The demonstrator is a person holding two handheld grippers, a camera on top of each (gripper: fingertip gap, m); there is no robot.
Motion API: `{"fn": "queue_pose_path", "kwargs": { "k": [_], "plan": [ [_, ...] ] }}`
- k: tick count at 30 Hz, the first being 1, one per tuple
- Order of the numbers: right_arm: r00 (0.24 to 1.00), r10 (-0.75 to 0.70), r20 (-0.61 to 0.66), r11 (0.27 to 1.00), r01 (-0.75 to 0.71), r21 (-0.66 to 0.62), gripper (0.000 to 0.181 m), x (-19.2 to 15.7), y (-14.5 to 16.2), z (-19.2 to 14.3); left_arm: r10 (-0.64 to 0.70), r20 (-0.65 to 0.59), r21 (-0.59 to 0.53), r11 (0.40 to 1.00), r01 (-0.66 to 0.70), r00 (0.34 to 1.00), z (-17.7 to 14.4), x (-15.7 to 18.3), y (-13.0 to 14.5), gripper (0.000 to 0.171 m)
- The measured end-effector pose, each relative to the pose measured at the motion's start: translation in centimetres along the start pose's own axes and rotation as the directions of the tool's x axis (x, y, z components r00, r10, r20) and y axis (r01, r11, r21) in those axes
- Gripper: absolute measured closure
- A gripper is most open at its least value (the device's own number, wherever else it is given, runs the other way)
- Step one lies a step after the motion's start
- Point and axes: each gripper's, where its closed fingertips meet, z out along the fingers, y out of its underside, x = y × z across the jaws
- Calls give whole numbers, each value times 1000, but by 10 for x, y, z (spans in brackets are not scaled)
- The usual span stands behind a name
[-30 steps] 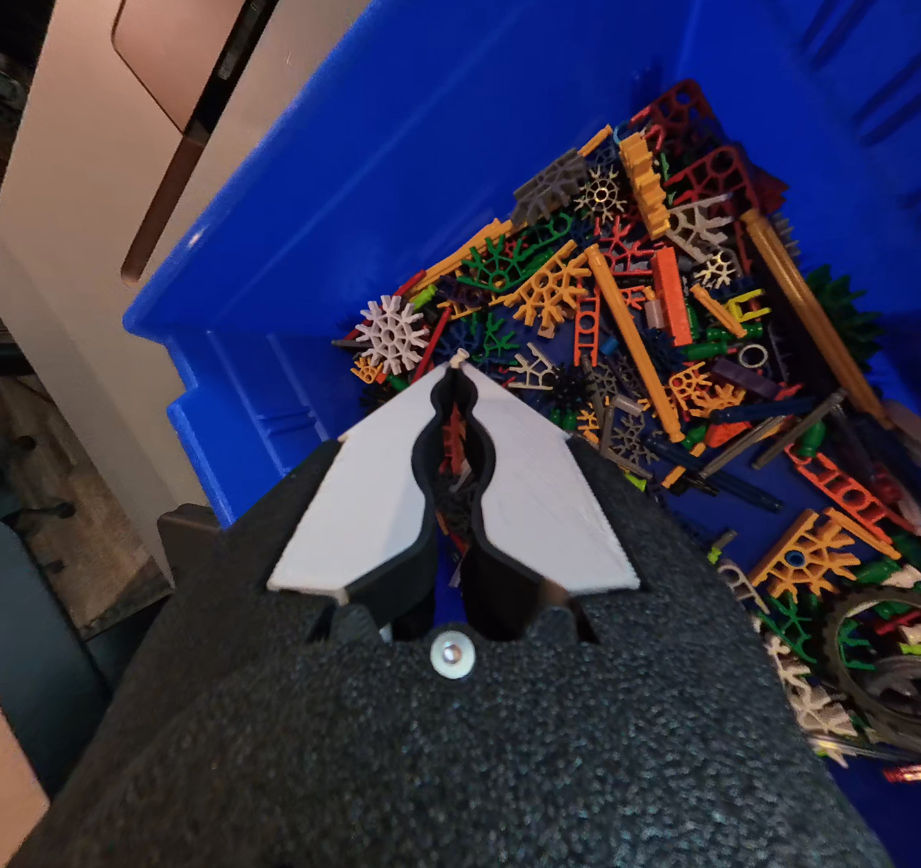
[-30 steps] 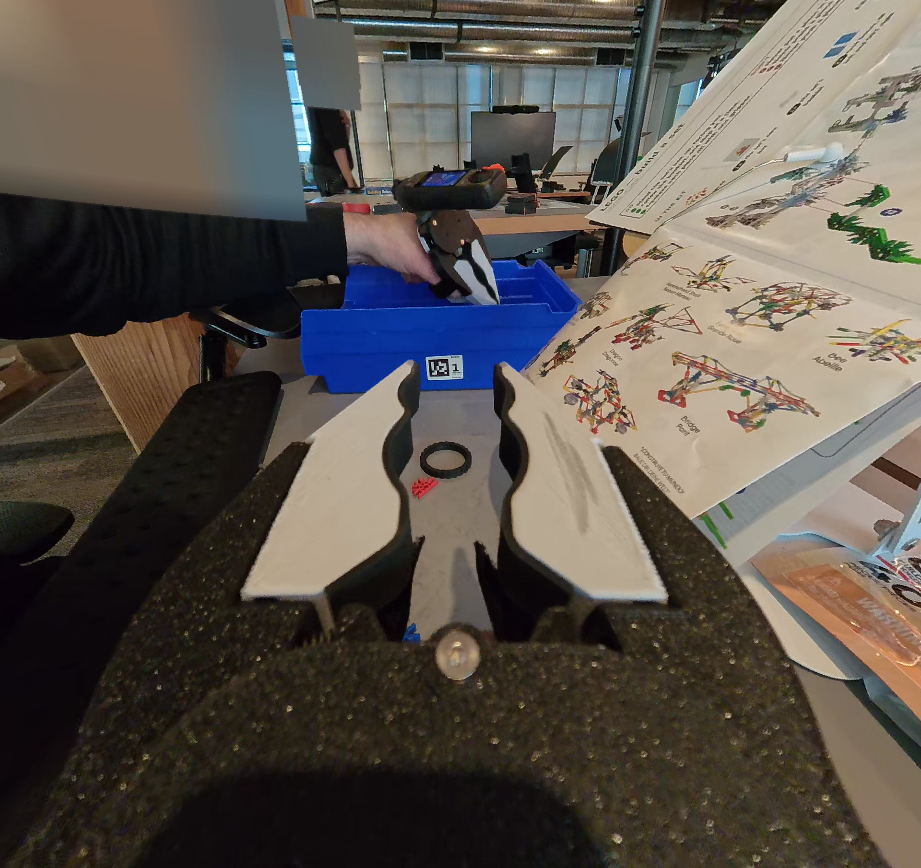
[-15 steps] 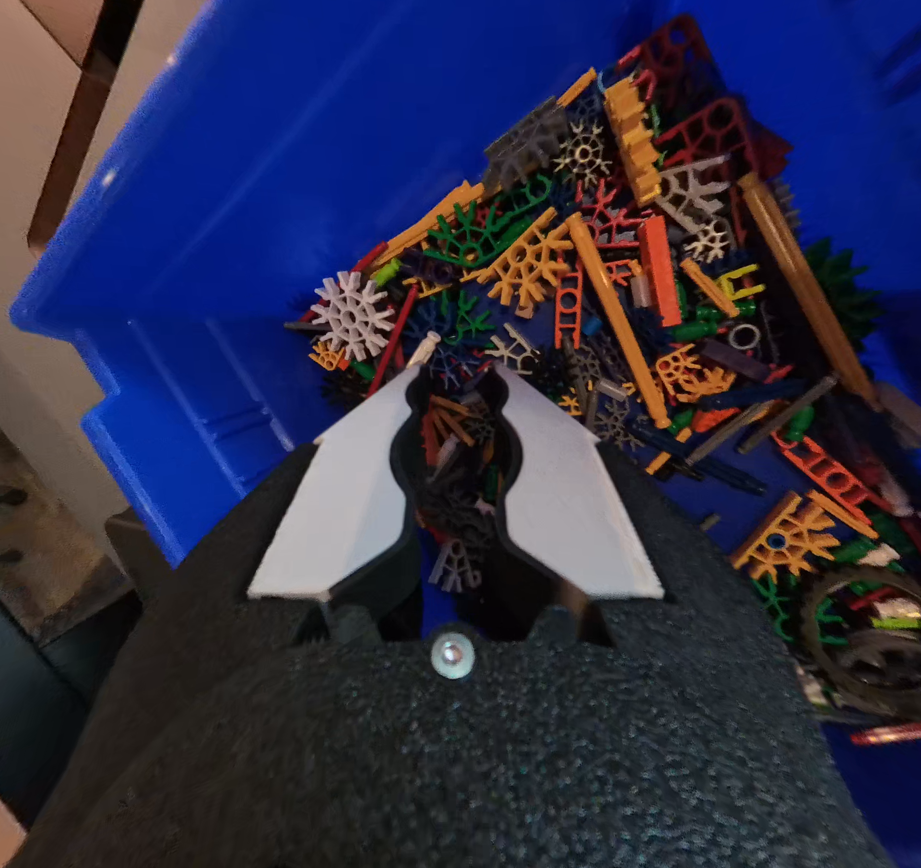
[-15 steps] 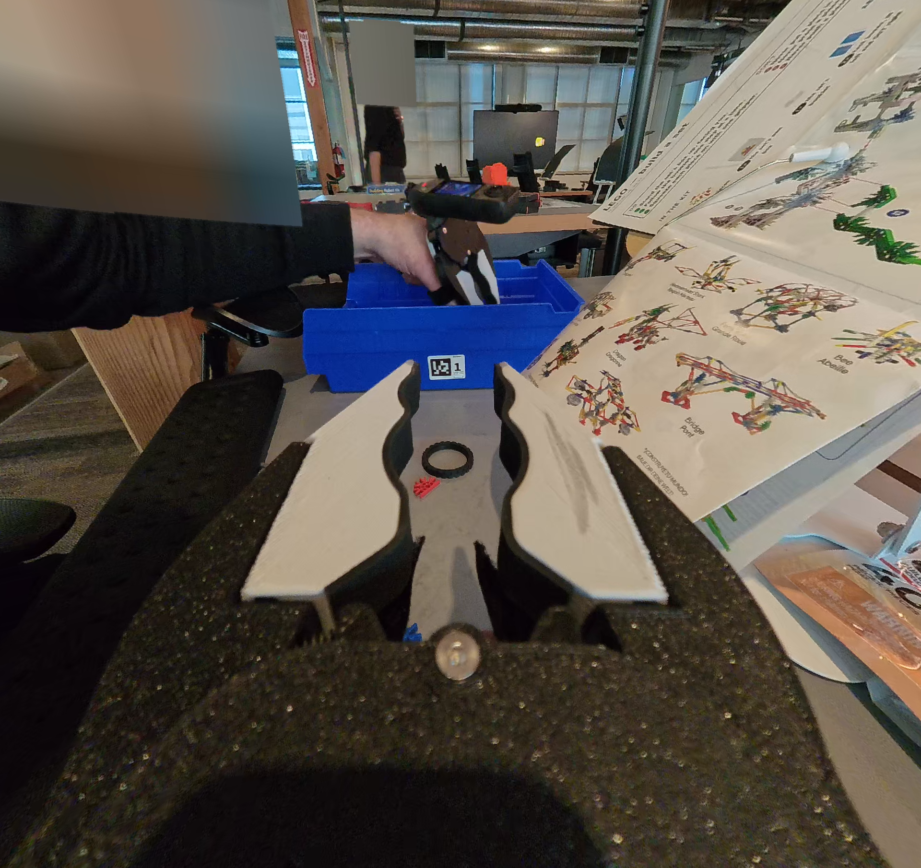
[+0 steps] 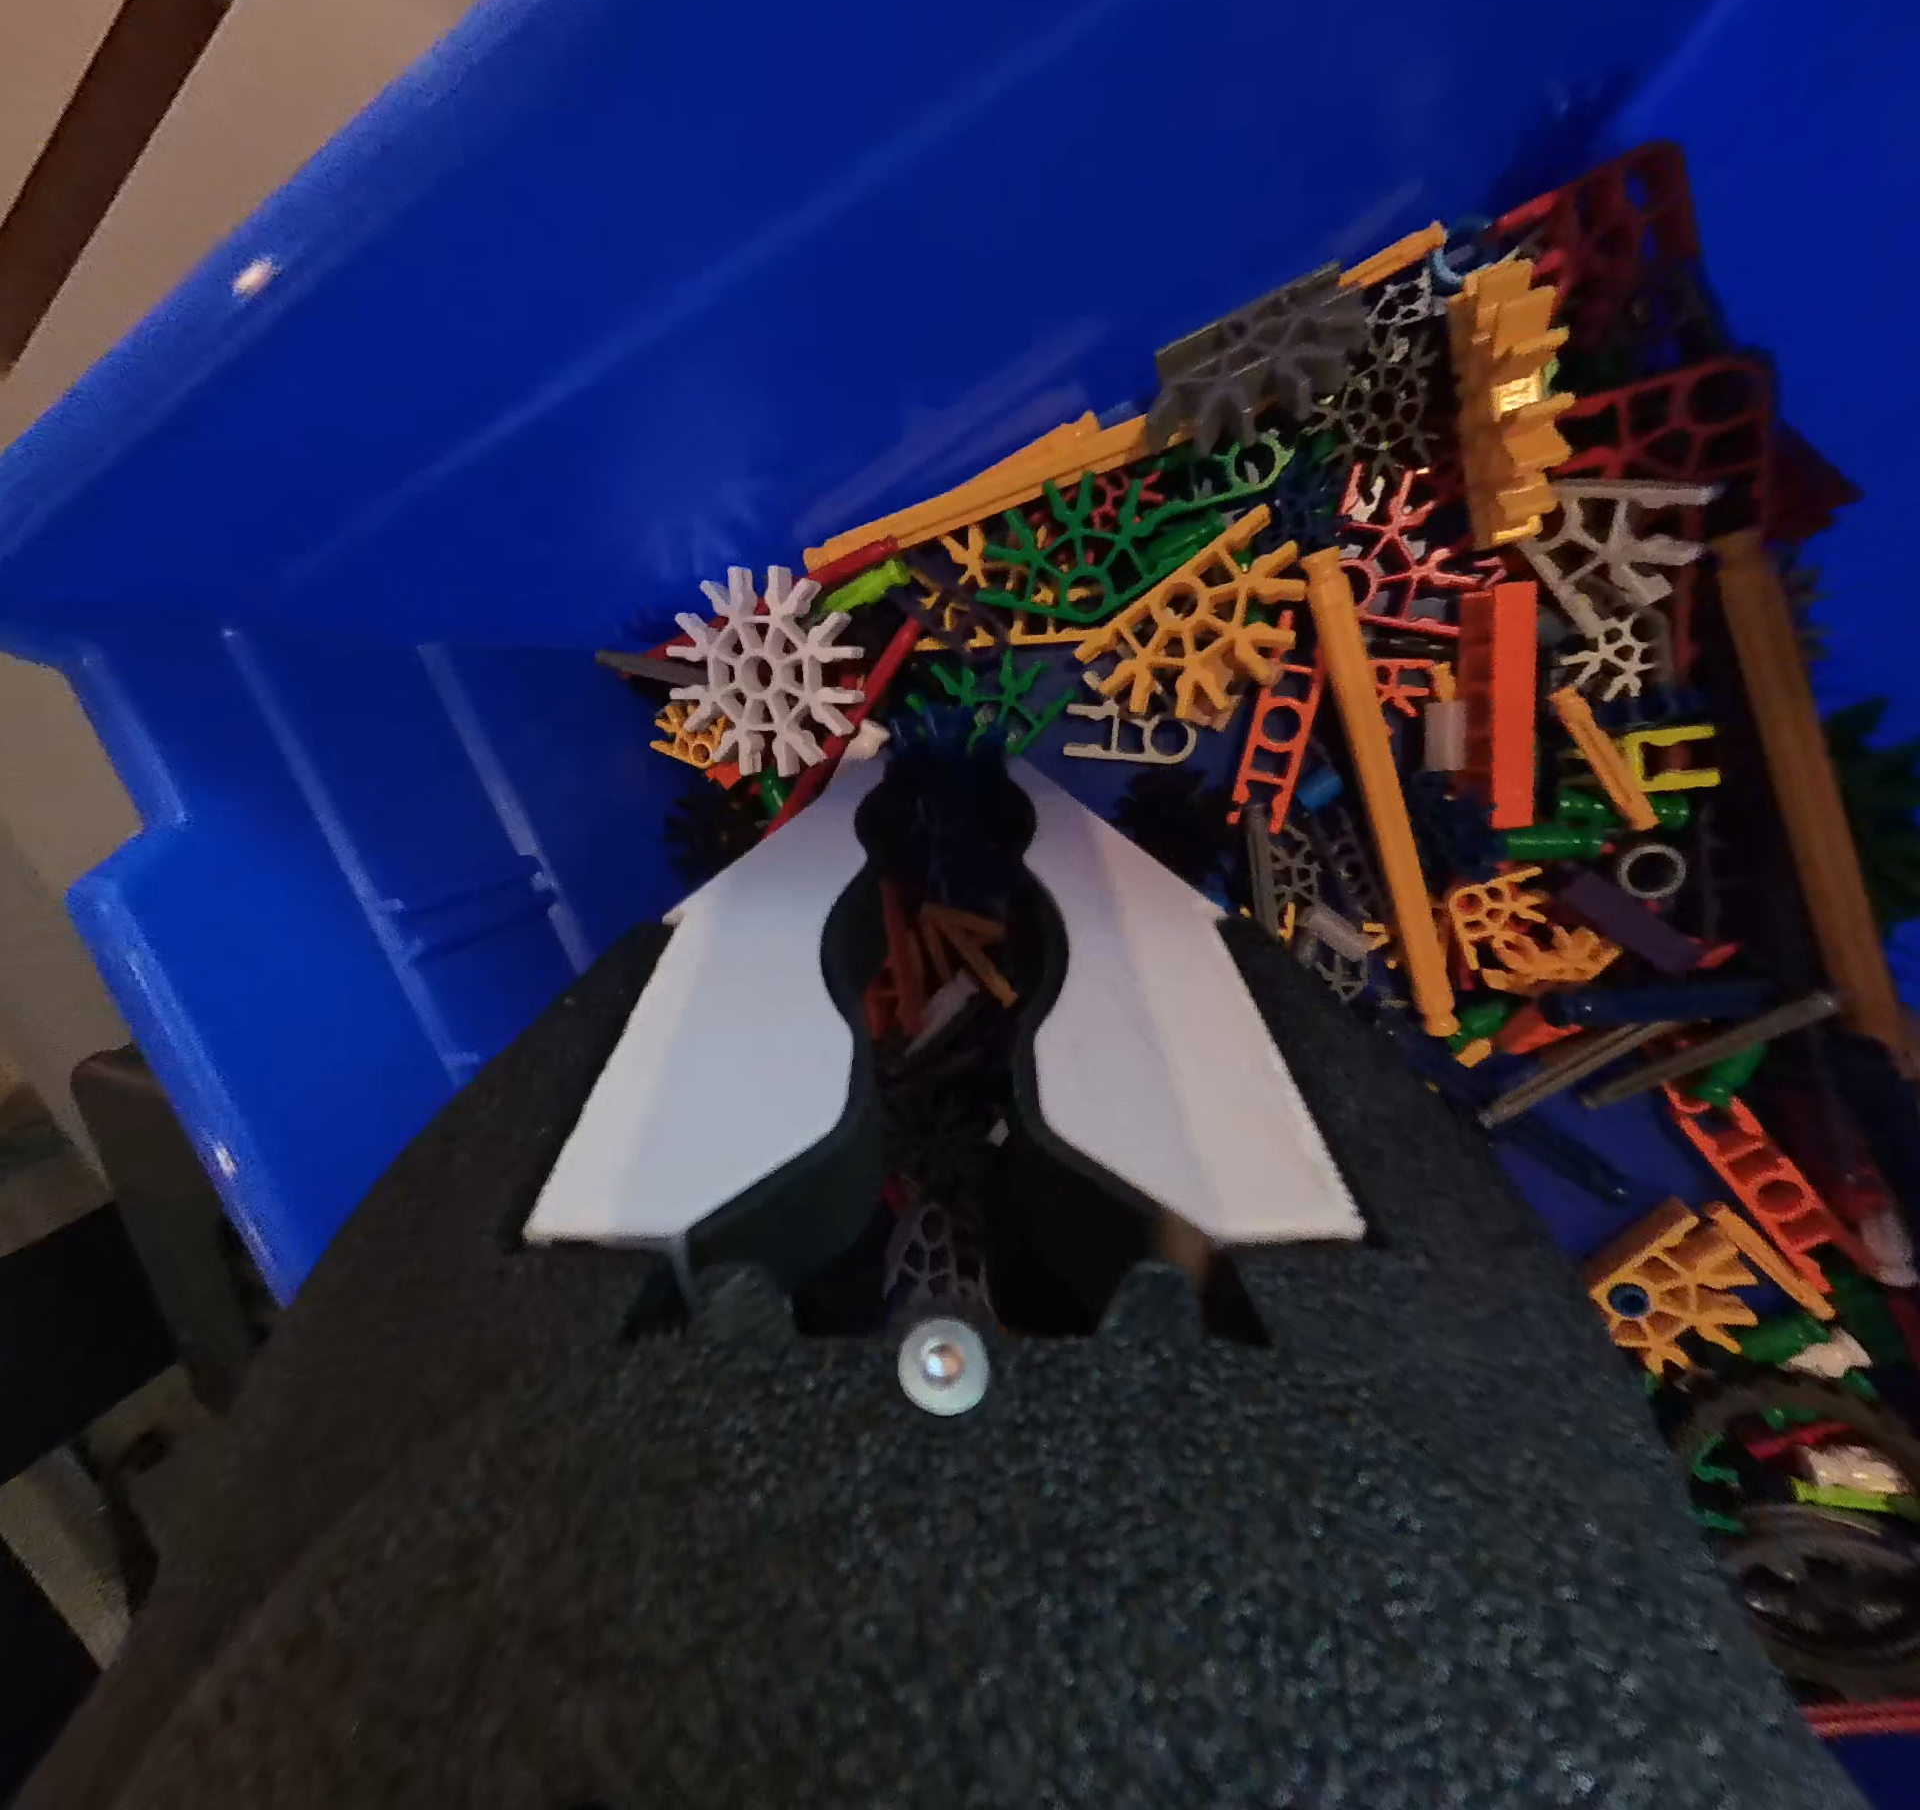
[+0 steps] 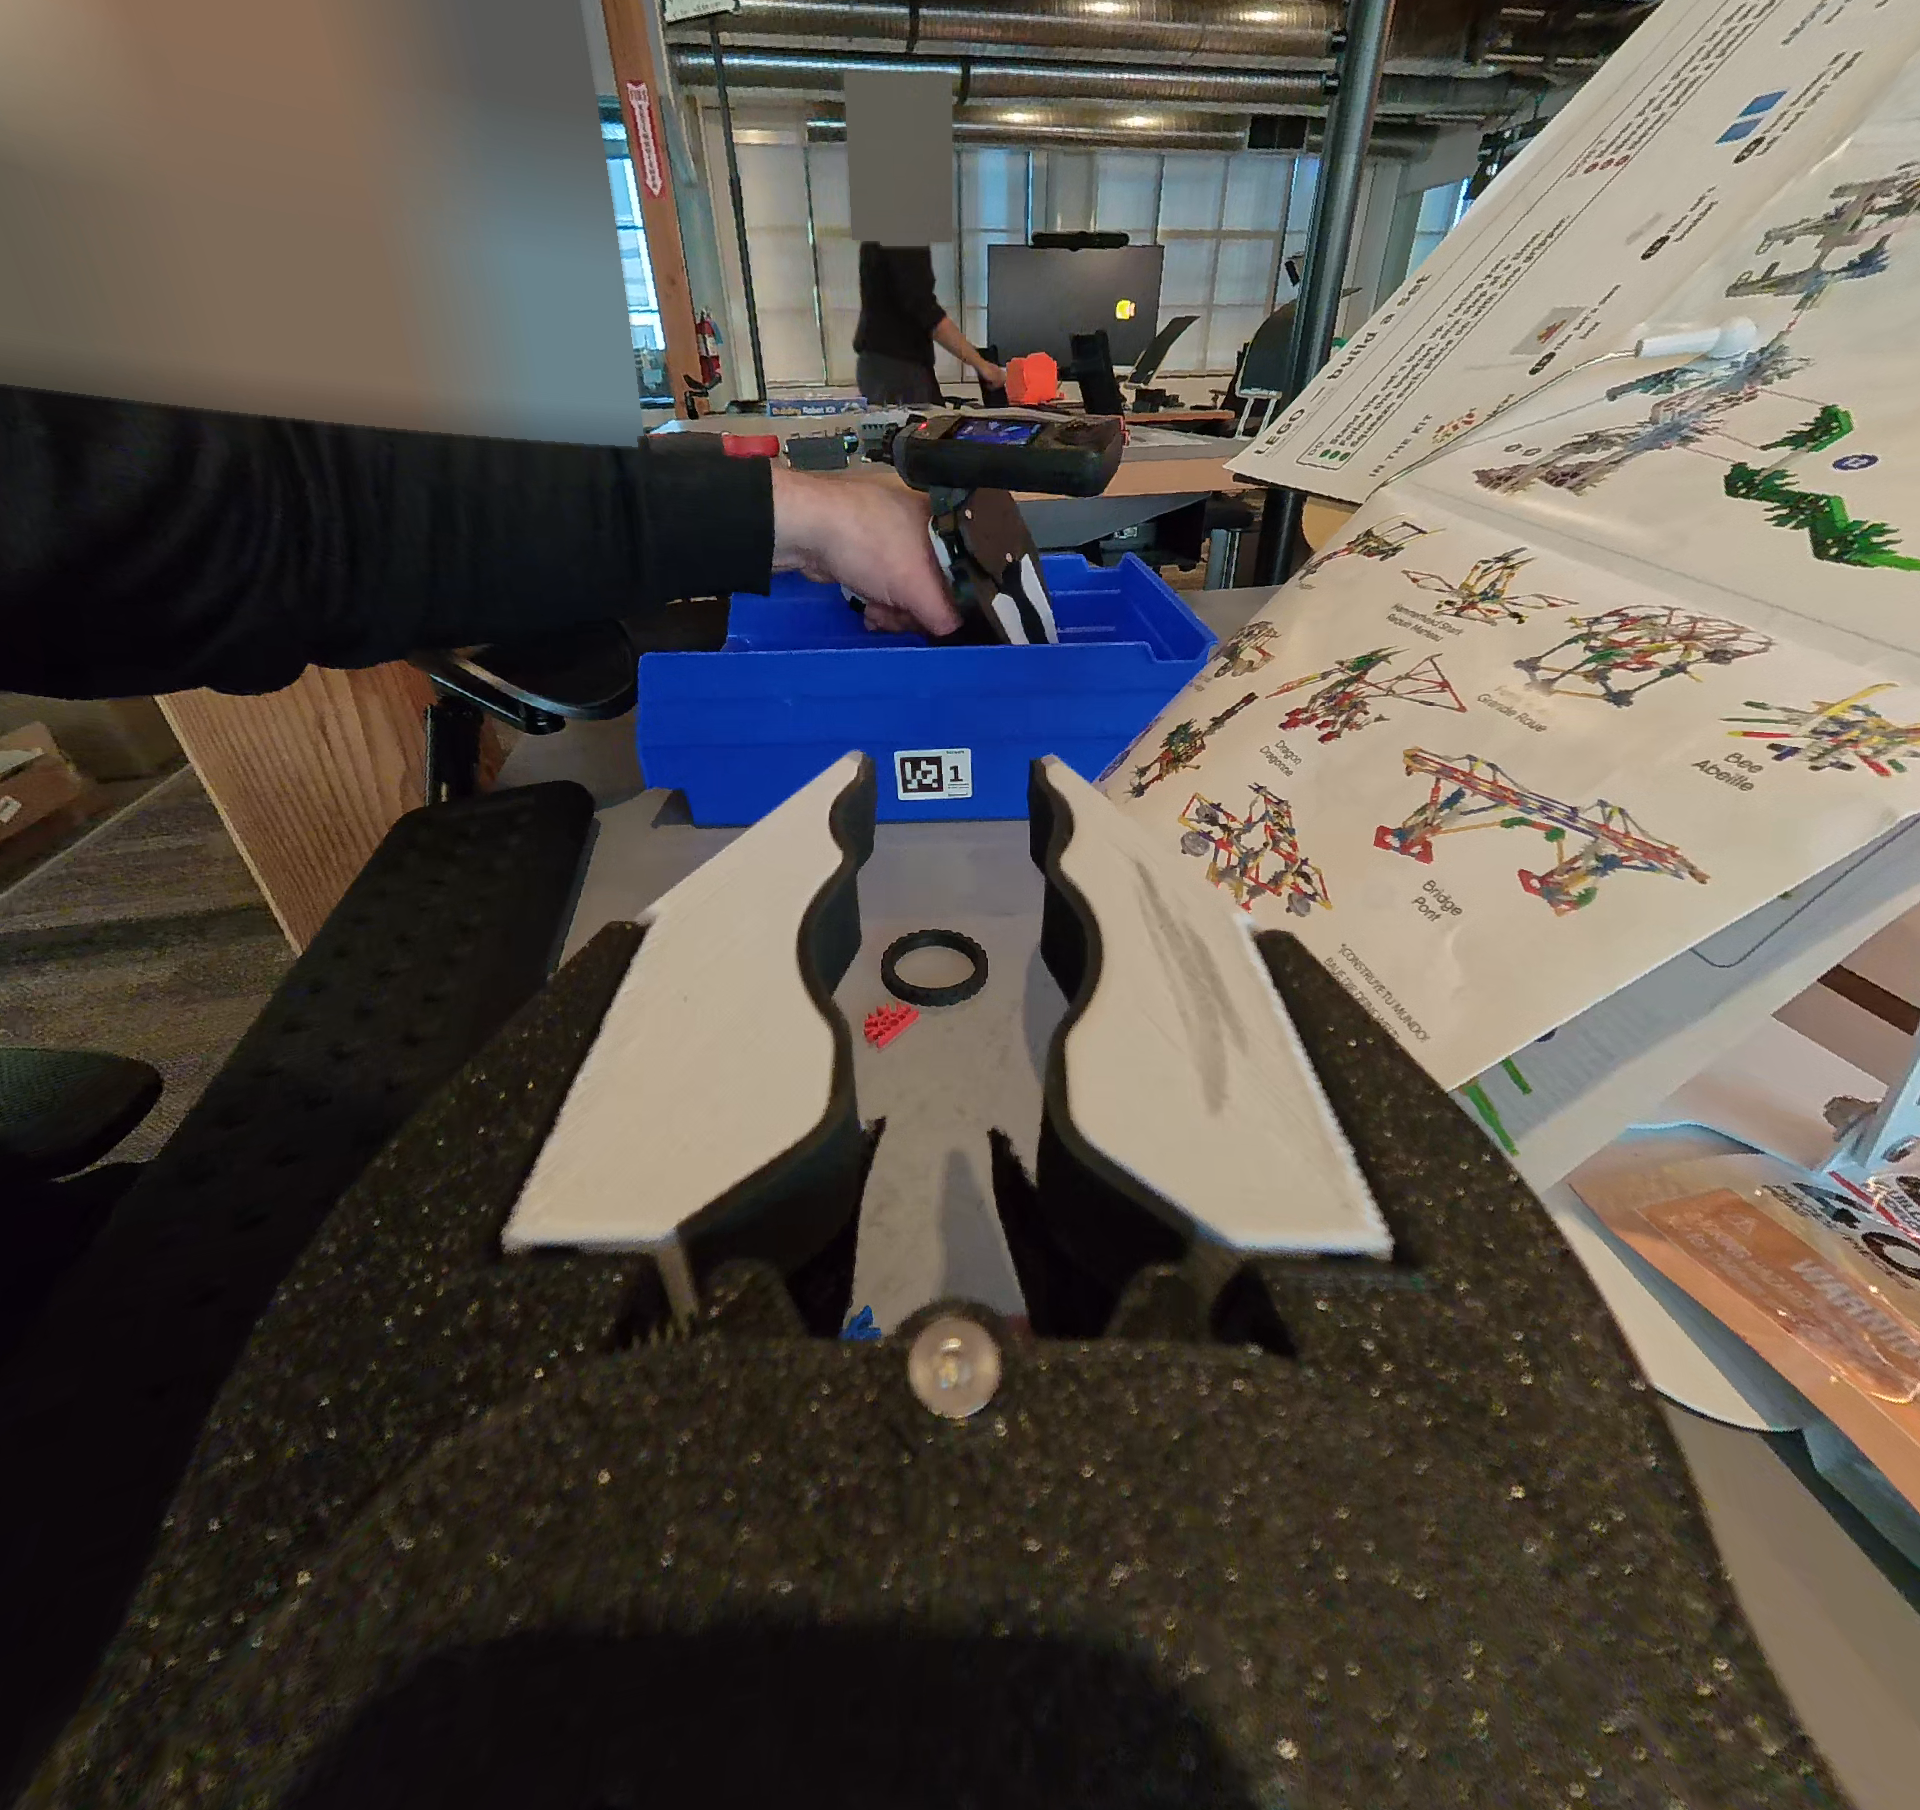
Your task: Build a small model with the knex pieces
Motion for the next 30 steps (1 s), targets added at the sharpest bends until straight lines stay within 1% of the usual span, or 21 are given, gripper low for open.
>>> {"fn": "queue_pose_path", "kwargs": {
  "k": [2,4,10,13,15,17,21,25,30],
  "plan": [
    [1000,-1,2,1000,1,0,152,-1,0,0,6,4,-1,1000,-6,1000,-2,1,1,156],
    [1000,-3,4,1000,3,1,152,-2,-1,0,14,21,14,1000,-15,1000,-6,-1,-2,163],
    [1000,-3,5,1000,3,5,152,-2,-2,0,34,46,16,999,-34,998,-13,-3,2,165],
    [1000,-5,5,1000,5,5,152,-2,-2,0,24,50,64,998,-27,998,-25,-4,-5,165],
    [1000,-5,5,1000,5,5,152,-3,-2,0,13,30,104,994,-16,999,-35,-1,-10,165],
    [1000,-5,6,1000,5,5,152,-3,-2,0,0,30,146,989,-4,1000,-46,0,-15,167],
    [1000,-7,6,1000,7,7,152,-4,-4,0,-20,-20,253,967,24,1000,-75,15,-29,168],
    [1000,-11,12,1000,11,15,152,-7,-6,0,-2,-40,347,938,16,999,-108,37,-43,169],
    [1000,-18,11,1000,18,9,152,-8,-6,1,32,-77,475,880,8,996,-155,71,-64,169]
  ]
}}
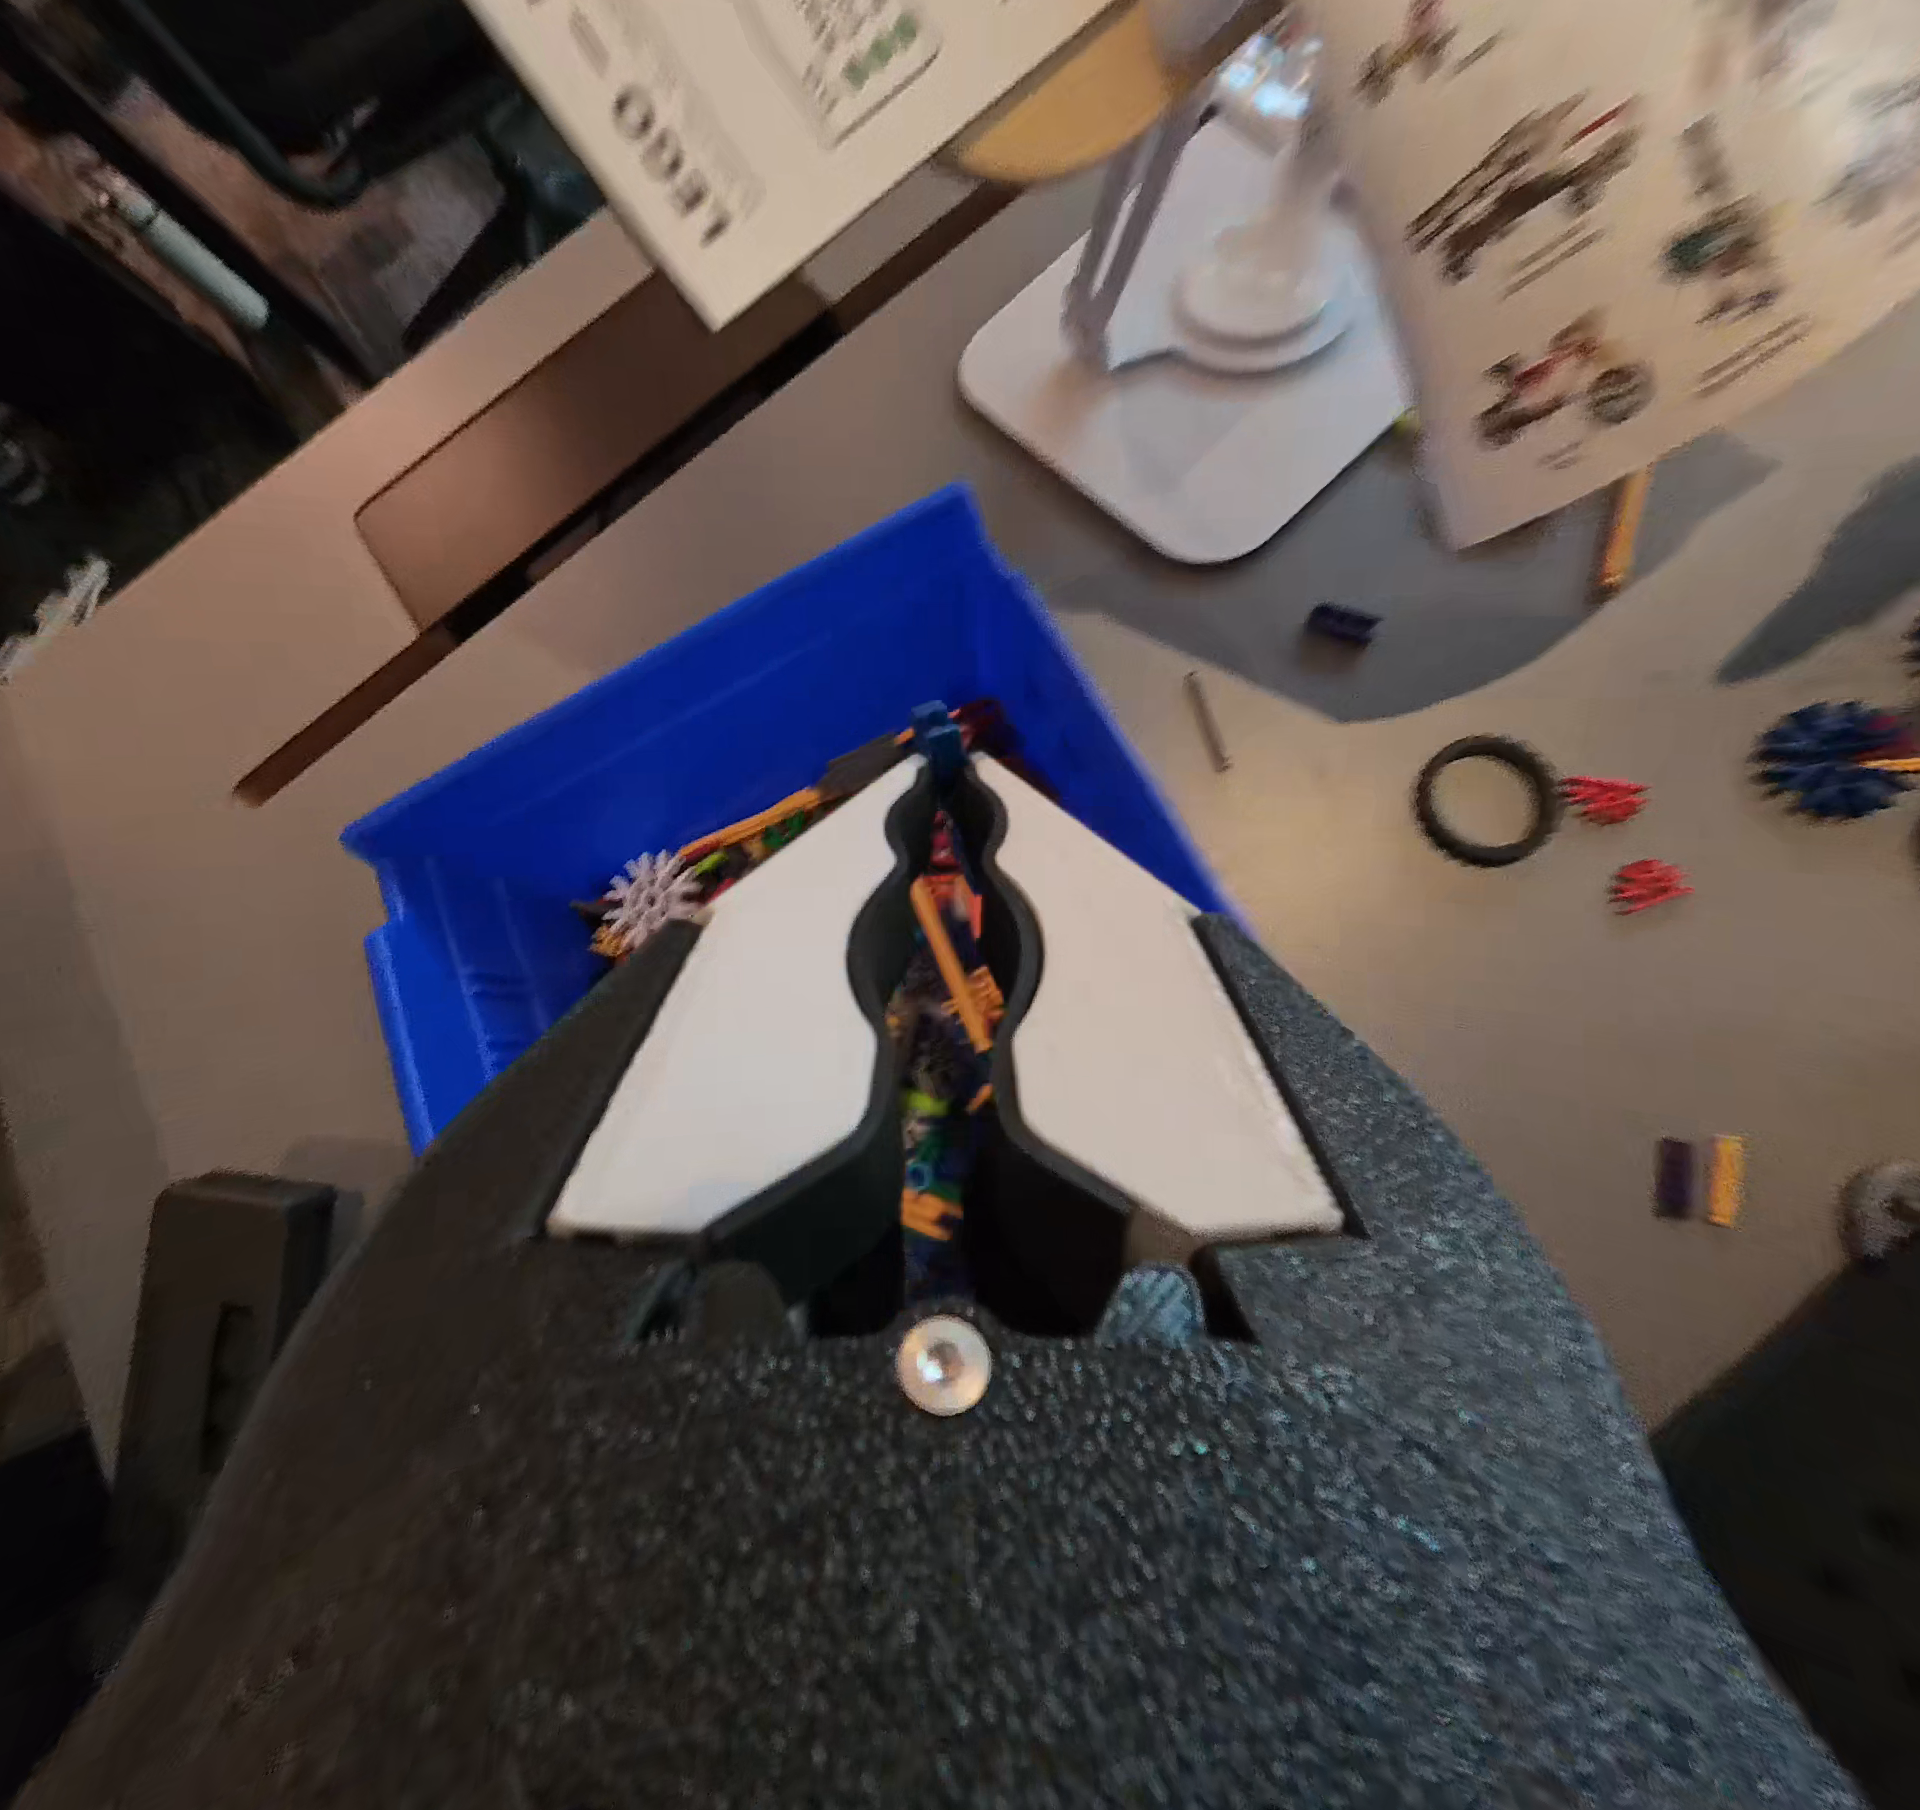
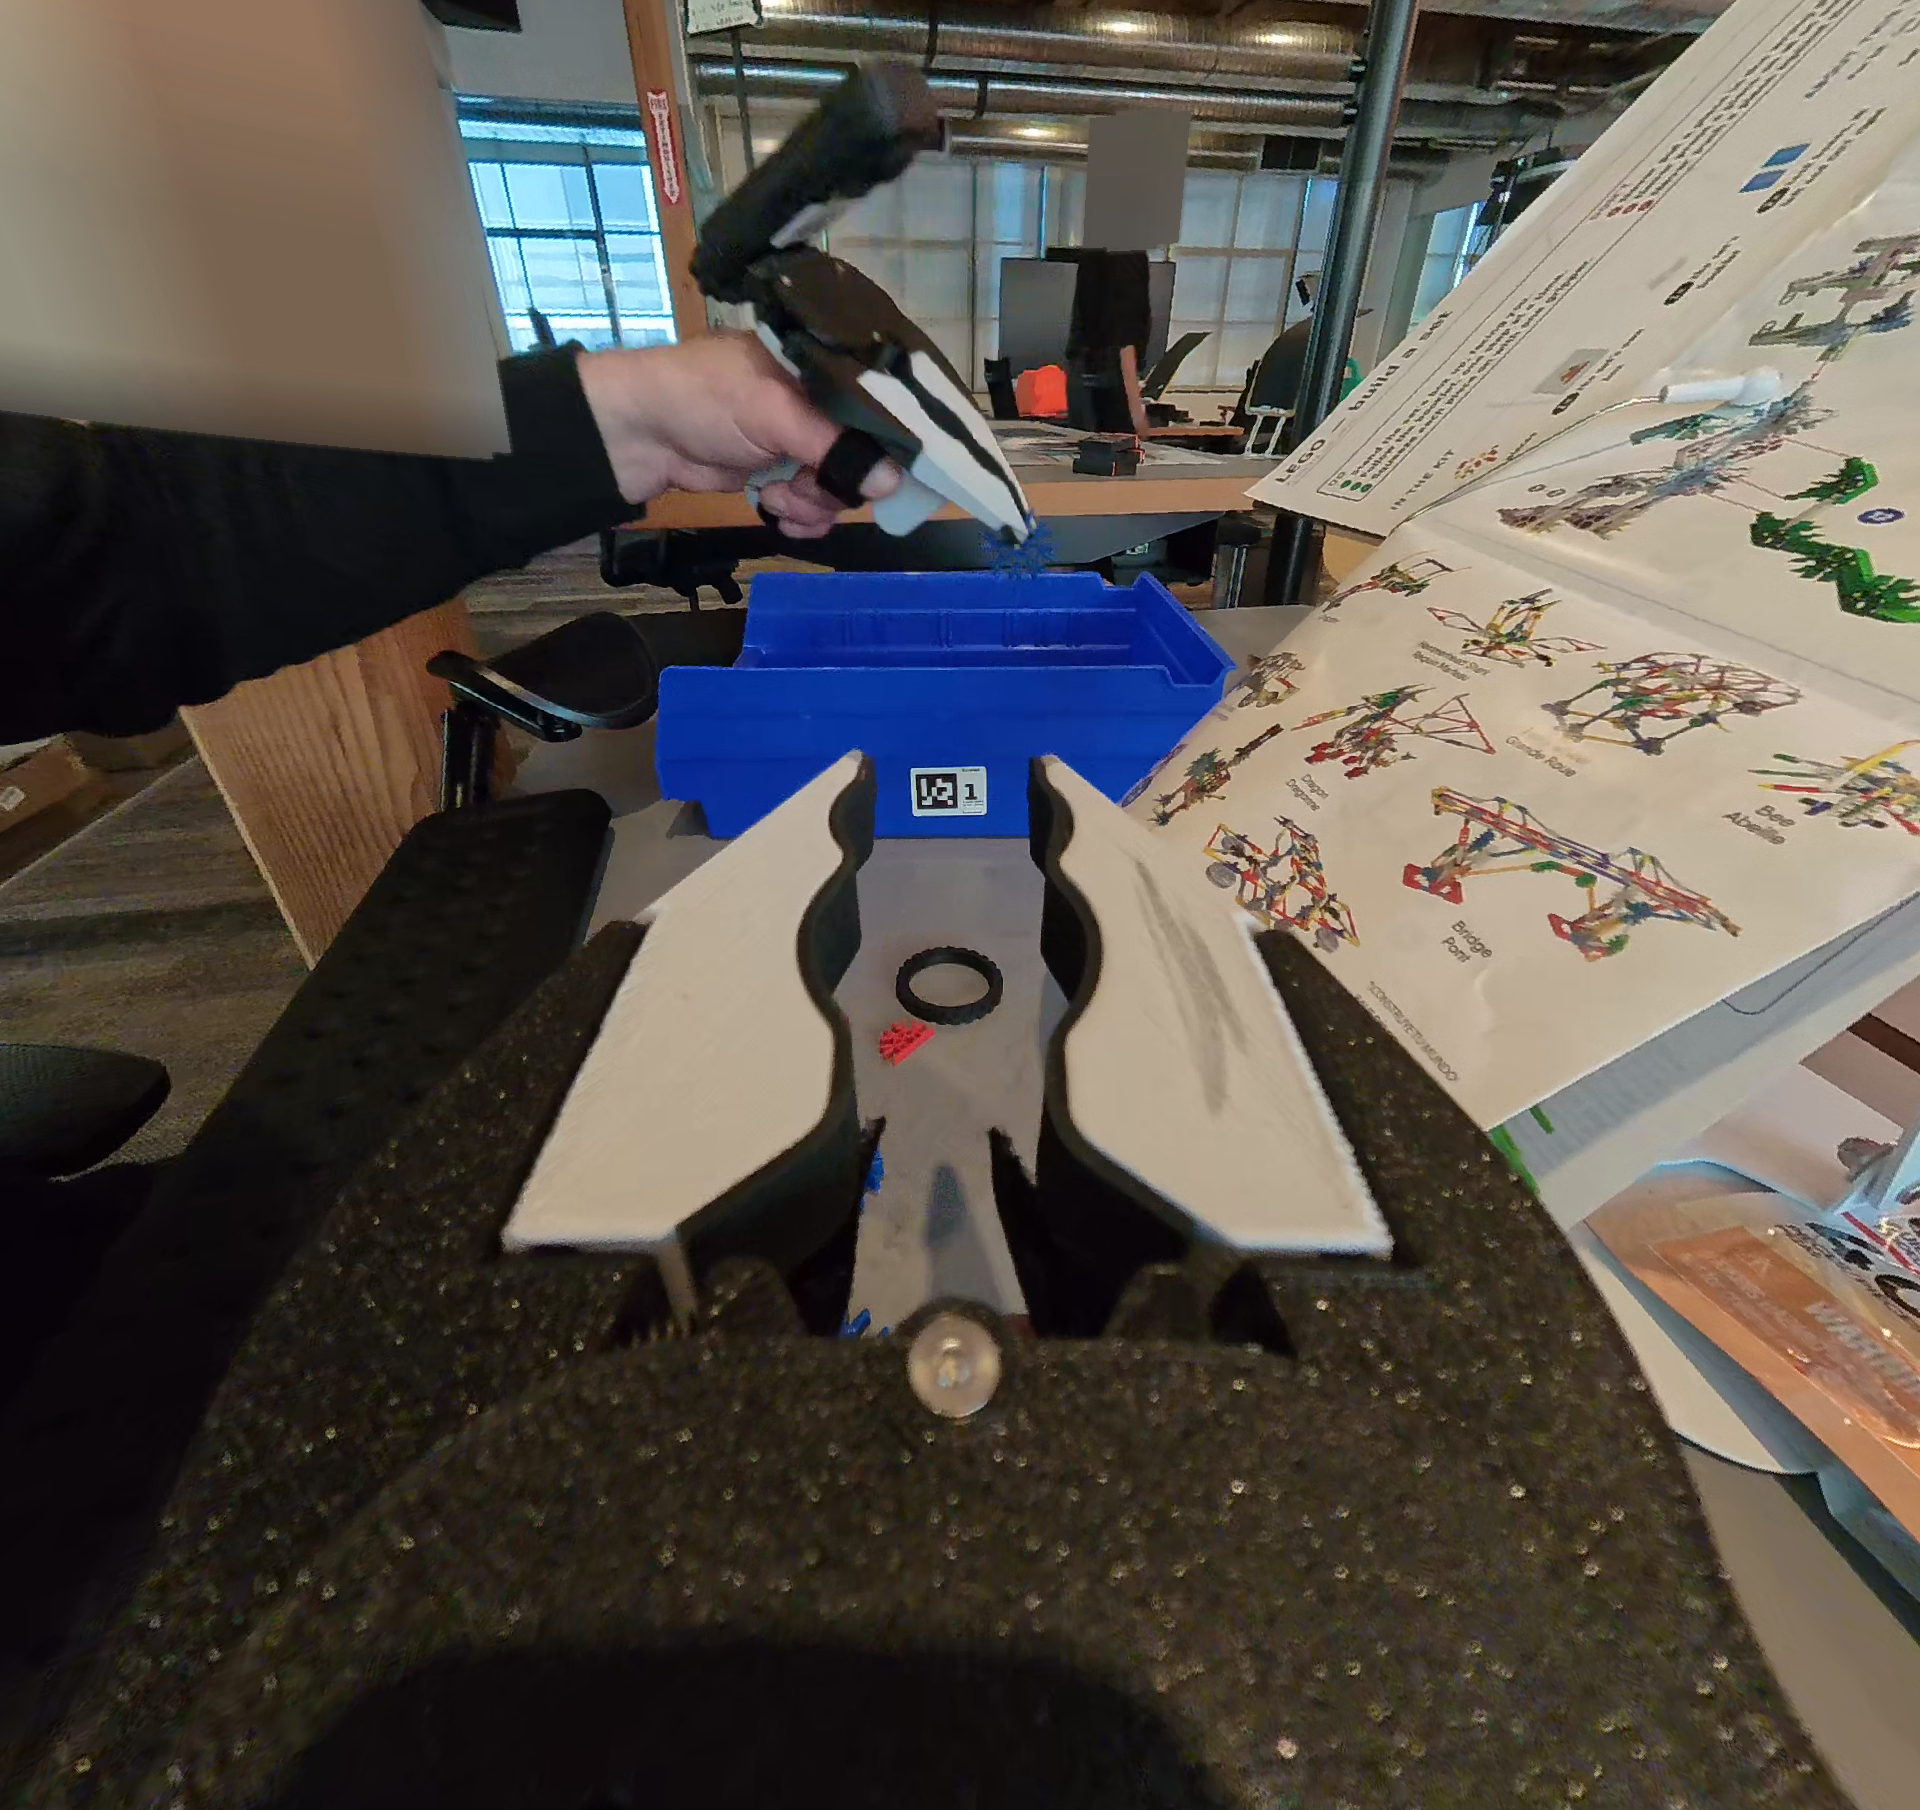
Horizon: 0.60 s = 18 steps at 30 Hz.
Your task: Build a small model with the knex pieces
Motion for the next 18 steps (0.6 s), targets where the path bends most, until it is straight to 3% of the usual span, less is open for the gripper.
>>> {"fn": "queue_pose_path", "kwargs": {
  "k": [8,18],
  "plan": [
    [1000,-12,-17,1000,12,7,152,1,-4,-2,88,-147,141,988,-68,985,-22,89,-49,168],
    [999,34,-2,999,-34,-13,146,1,-2,-1,249,-383,185,964,-191,890,16,227,-58,168]
  ]
}}
